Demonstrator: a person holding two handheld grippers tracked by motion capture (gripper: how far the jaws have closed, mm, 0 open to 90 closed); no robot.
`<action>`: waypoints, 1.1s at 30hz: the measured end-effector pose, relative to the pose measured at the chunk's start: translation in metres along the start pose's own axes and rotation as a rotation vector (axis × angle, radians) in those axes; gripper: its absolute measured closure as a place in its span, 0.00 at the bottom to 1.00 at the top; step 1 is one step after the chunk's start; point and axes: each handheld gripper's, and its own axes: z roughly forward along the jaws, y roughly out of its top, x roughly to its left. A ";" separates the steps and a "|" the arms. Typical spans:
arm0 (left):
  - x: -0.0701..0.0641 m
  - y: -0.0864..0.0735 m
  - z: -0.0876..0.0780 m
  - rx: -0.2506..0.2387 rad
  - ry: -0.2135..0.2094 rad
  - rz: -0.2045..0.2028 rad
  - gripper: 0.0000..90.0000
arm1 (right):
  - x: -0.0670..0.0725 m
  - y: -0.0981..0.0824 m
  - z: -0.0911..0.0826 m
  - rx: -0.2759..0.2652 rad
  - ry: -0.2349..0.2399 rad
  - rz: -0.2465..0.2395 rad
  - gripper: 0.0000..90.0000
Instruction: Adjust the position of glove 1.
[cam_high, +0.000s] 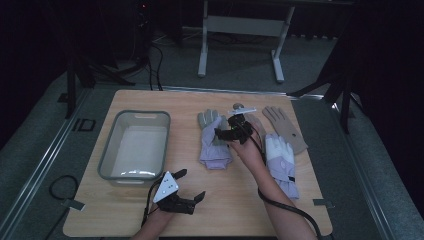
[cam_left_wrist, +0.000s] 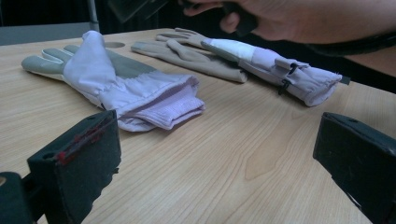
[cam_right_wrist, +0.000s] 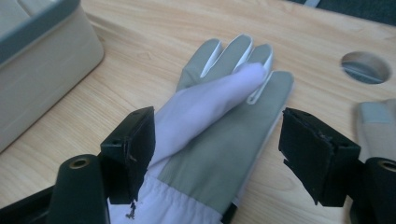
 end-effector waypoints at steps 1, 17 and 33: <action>0.000 0.000 0.000 0.000 0.000 0.000 0.01 | 0.000 0.001 0.004 0.007 0.004 0.002 0.30; 0.000 0.000 0.000 -0.003 -0.008 -0.008 0.01 | -0.003 -0.011 0.061 0.091 -0.022 0.037 0.34; 0.001 0.000 0.000 -0.002 -0.005 -0.013 0.01 | -0.002 -0.019 0.063 0.103 0.056 0.007 0.93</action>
